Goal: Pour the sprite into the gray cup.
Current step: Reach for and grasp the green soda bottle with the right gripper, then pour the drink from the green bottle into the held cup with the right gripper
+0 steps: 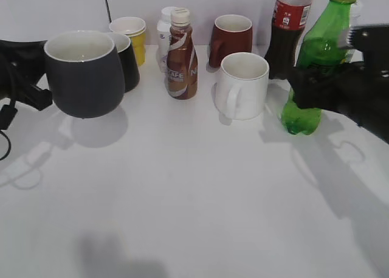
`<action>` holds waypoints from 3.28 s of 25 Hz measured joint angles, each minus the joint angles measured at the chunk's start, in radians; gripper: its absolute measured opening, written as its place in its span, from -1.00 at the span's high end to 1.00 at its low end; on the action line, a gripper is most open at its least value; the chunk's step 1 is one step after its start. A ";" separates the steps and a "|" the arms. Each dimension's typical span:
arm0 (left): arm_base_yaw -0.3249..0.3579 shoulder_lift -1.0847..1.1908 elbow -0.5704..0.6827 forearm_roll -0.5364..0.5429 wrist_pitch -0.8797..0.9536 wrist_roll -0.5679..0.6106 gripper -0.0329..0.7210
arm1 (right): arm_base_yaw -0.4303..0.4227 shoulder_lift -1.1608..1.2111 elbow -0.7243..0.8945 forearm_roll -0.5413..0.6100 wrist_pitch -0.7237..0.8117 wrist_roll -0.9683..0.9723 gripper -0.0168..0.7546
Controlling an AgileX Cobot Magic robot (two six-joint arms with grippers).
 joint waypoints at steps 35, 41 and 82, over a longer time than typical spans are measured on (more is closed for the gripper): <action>-0.478 -0.160 0.001 0.083 0.335 -0.151 0.78 | 0.253 -0.233 -0.198 -0.241 0.511 -1.135 -0.13; -0.478 -0.160 0.001 0.096 0.334 -0.151 0.78 | 0.253 -0.233 -0.200 -0.241 0.479 -1.224 -0.13; -0.478 -0.160 0.001 0.142 0.332 -0.151 0.78 | 0.253 -0.233 -0.200 -0.240 0.399 -1.515 -0.13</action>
